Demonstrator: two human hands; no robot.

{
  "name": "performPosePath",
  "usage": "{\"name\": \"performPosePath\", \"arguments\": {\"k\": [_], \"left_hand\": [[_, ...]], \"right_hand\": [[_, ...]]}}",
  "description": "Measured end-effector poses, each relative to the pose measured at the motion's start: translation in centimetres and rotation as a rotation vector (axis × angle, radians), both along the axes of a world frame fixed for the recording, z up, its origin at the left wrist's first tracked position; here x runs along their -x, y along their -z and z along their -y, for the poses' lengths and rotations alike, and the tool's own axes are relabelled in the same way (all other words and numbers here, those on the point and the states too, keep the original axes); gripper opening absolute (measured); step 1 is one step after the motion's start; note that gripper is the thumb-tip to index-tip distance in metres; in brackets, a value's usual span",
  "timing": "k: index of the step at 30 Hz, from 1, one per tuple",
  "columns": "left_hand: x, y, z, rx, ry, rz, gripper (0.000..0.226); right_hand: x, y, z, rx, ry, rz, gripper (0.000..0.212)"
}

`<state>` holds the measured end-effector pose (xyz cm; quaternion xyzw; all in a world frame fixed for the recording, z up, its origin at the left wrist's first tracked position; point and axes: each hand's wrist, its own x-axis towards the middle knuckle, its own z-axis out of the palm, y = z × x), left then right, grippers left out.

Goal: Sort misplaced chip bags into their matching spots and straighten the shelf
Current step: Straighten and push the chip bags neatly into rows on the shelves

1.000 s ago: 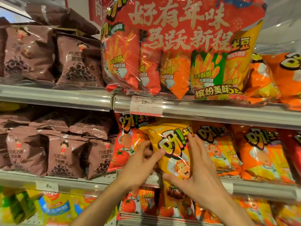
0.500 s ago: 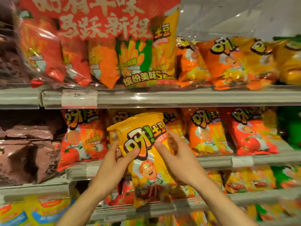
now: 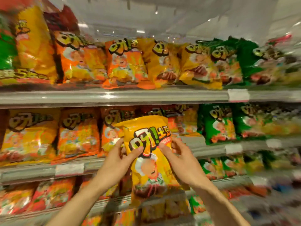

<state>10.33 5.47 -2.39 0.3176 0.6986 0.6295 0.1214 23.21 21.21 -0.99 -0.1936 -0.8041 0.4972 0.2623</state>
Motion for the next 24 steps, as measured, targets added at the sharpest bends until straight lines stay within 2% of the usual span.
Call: {"name": "performPosePath", "arguments": {"k": [4,7,8,9,11,14,15,16,19,24], "left_hand": [[-2.3,-0.8,-6.2,0.123,0.054,-0.058,0.033],[-2.9,-1.7,-9.6,0.193,0.069,-0.117,0.025],[-2.8,-2.0,-10.5,0.199,0.075,-0.14,0.03],[-2.5,-2.1,-11.3,0.194,0.084,-0.181,0.048],[-1.2,-1.7,-12.3,0.235,0.049,-0.321,0.073],[1.4,-1.2,-13.1,0.318,-0.153,-0.696,0.077],[2.1,-1.1,-13.3,0.349,-0.192,-0.783,0.078],[2.6,-1.0,-13.6,0.385,-0.214,-0.832,0.079],[3.7,-0.3,-14.3,0.526,-0.207,-0.822,0.086],[4.2,0.4,-14.9,0.558,-0.28,-0.841,0.094]], "right_hand": [[-2.6,0.7,-5.9,0.059,0.062,0.007,0.036],[-3.4,0.6,-9.1,0.086,0.132,0.006,0.072],[-3.6,0.5,-10.3,0.094,0.144,-0.004,0.079],[-3.8,0.4,-11.4,0.092,0.164,-0.011,0.084],[-4.2,-0.1,-13.5,0.092,0.23,0.001,0.076],[-4.3,-1.0,-16.7,0.074,0.305,-0.005,0.034],[-4.0,-1.1,-17.8,0.055,0.329,-0.014,0.033],[-3.6,-1.1,-18.7,0.04,0.352,-0.022,0.041],[-2.0,-1.1,-20.4,-0.01,0.413,-0.041,0.063],[1.0,-1.0,-22.0,-0.081,0.422,-0.073,0.068]]}}
